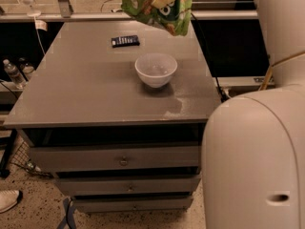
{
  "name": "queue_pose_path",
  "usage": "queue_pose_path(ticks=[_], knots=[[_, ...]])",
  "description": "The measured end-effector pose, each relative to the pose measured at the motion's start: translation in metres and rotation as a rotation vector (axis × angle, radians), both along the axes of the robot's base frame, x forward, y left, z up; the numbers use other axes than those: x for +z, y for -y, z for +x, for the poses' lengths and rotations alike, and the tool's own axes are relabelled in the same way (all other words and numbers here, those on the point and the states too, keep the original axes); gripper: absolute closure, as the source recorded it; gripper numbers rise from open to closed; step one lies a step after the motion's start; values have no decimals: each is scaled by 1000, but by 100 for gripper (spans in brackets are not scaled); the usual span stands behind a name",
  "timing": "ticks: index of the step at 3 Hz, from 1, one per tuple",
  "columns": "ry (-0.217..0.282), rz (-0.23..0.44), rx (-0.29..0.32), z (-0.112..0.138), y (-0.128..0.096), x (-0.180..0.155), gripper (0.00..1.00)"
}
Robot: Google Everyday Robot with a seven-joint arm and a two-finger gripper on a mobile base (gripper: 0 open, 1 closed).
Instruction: Pick green rice chip bag from white bowl and place on counter
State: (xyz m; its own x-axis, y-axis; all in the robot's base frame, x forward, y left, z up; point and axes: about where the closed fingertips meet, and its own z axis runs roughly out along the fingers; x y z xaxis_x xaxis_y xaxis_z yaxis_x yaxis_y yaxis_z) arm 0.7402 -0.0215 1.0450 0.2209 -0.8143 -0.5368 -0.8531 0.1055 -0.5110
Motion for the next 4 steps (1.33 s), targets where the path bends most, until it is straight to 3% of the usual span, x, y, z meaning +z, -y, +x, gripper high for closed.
queue_pose_path(ticks=[1, 2, 4], knots=[[73, -42, -21, 26, 11, 2, 100], [95, -65, -63, 48, 25, -11, 100], [75, -57, -141, 75, 52, -41, 100]])
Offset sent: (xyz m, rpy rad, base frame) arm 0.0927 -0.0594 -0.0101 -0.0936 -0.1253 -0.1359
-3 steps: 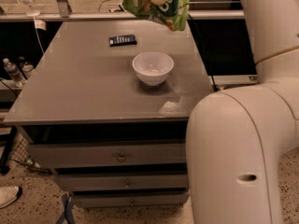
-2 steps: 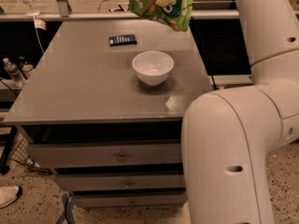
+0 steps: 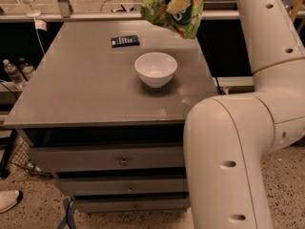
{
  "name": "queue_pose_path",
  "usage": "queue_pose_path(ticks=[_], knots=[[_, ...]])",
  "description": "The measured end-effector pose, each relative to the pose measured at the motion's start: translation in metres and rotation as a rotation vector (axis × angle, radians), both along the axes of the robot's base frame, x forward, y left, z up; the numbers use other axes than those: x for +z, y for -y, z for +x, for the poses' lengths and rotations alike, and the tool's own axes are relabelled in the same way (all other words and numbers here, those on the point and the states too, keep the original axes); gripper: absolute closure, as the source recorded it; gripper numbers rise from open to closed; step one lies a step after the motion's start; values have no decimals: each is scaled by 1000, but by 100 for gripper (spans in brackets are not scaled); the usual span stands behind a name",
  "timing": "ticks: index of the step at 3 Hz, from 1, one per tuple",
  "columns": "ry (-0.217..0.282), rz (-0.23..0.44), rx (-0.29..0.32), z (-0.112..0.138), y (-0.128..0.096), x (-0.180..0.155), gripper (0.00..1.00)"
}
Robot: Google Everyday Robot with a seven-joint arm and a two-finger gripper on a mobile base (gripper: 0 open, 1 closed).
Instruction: Pick green rice chip bag from white bowl and place on counter
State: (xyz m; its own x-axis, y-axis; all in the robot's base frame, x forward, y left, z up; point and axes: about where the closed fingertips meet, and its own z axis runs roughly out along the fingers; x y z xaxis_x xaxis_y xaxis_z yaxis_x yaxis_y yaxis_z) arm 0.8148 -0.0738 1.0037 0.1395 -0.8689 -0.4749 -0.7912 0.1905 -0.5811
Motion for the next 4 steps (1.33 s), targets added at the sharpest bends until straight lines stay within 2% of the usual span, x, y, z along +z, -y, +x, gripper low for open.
queue_pose_path(ticks=[3, 4], knots=[[-159, 63, -41, 9, 8, -69, 100], [-170, 65, -40, 11, 5, -77, 79]])
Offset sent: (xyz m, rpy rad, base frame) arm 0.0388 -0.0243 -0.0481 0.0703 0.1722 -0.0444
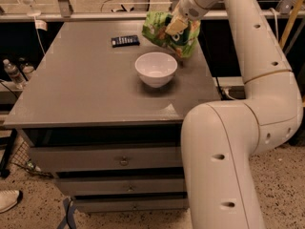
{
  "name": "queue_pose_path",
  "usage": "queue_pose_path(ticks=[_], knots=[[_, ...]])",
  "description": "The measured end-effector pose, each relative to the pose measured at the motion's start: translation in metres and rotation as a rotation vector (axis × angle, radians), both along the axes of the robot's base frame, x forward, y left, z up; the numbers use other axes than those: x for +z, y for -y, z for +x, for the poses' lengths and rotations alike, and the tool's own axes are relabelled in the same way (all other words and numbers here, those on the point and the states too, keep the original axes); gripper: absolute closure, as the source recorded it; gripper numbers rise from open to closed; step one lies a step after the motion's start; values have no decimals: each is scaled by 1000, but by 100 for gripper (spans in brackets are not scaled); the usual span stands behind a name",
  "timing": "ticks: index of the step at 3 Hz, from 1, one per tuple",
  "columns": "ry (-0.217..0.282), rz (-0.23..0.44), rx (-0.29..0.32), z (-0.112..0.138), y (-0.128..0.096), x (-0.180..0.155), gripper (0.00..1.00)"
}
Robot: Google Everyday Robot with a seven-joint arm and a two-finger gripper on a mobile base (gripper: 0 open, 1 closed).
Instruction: Pick green rice chip bag from white bowl and place on counter
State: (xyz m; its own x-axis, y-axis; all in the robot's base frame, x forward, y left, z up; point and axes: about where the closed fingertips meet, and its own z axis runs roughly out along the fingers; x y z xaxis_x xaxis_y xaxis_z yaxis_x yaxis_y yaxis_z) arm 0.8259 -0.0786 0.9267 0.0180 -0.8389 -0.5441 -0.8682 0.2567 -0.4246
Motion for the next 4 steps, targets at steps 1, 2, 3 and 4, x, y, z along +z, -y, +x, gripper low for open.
queue_pose_path(ticks=[1, 2, 3, 4], knots=[[-5, 0, 3, 2, -3, -5, 48], [-9, 1, 5, 3, -5, -8, 25], [-13, 1, 8, 5, -8, -12, 2], [-14, 1, 9, 5, -9, -14, 0]])
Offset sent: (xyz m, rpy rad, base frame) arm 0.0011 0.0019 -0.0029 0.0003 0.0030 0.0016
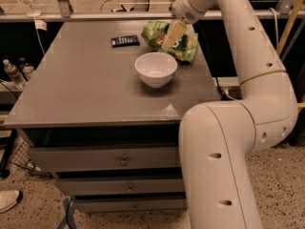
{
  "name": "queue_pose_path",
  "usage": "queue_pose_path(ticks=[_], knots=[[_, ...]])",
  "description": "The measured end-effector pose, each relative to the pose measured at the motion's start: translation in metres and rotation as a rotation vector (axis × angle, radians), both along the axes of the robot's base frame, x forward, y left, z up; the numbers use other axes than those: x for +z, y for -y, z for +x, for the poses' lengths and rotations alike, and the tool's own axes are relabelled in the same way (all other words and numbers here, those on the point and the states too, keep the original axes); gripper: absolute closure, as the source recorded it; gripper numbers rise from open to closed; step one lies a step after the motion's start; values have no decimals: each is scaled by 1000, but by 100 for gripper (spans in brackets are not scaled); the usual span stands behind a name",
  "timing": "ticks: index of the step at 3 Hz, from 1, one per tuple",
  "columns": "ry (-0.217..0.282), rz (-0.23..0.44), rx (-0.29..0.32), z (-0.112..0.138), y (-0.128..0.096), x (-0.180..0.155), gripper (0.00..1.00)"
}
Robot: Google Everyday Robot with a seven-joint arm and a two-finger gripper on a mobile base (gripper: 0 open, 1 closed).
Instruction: Pick green rice chip bag from white bowl and place on counter
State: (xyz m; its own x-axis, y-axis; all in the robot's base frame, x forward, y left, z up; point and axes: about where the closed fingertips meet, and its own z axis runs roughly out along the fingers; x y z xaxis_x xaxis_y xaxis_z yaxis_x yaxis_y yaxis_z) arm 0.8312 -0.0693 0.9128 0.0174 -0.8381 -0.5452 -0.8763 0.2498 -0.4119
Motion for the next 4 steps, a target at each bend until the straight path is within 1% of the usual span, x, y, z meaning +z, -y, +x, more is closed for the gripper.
queue_pose_path(ticks=[1, 2, 3, 4], knots=[[48, 36, -54, 4, 18, 21, 0], [135, 102, -129, 8, 52, 59, 0], [200, 187, -220, 10, 95, 85, 0], [254, 278, -328, 9, 145, 103, 0]])
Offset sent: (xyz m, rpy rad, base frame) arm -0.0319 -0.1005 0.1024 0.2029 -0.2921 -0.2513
